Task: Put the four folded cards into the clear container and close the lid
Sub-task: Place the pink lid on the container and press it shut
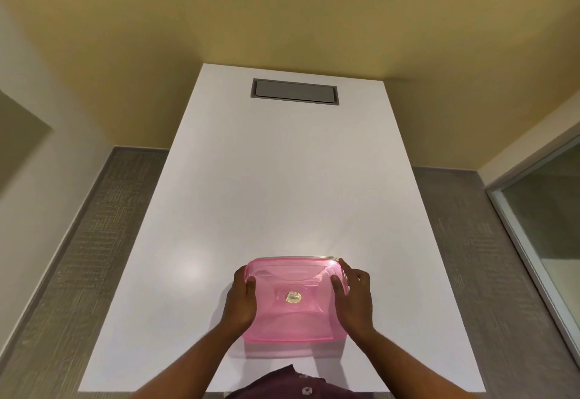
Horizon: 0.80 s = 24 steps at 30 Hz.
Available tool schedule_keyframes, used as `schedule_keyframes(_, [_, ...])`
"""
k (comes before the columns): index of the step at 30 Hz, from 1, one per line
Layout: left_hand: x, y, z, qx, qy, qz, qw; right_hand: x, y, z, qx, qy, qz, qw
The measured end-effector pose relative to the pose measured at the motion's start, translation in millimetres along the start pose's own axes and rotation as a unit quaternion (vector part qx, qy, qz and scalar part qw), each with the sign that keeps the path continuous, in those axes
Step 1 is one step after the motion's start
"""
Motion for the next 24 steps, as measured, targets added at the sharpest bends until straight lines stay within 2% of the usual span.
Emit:
schedule_keyframes(9, [3.7,9.1,-9.1,0.029,0.012,-0.03,0.999,3.1,-1.0,-2.5,-0.025,0.011,-0.019,0.999])
schedule_keyframes(14, [10.2,5.8,-11.2,0.043,0.01,-0.016,0.999,6.4,0.0,-1.7,-0.017,0.025,-0.026,0.999])
schedule_keyframes(21, [24.1,5.0,-9.4,0.009,-0.039,0.017,0.999,12.2,10.2,-5.8,-0.054,0.032,-0.054,0.997])
schedule_keyframes(24, [29.5,5.3,-11.4,-0.01,-0.059,-0.008,0.998,9.7,8.9,-1.3,-0.043,0.039,-0.071,0.996])
Point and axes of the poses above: each hand's wrist, its own x-axis towards the middle knuckle, its own y-axis out of the palm, z = x × y, the point moved 5 cm from there along x, towards the middle knuckle, and after that the axes turned 13 degrees about x, right-handed, at the moved point
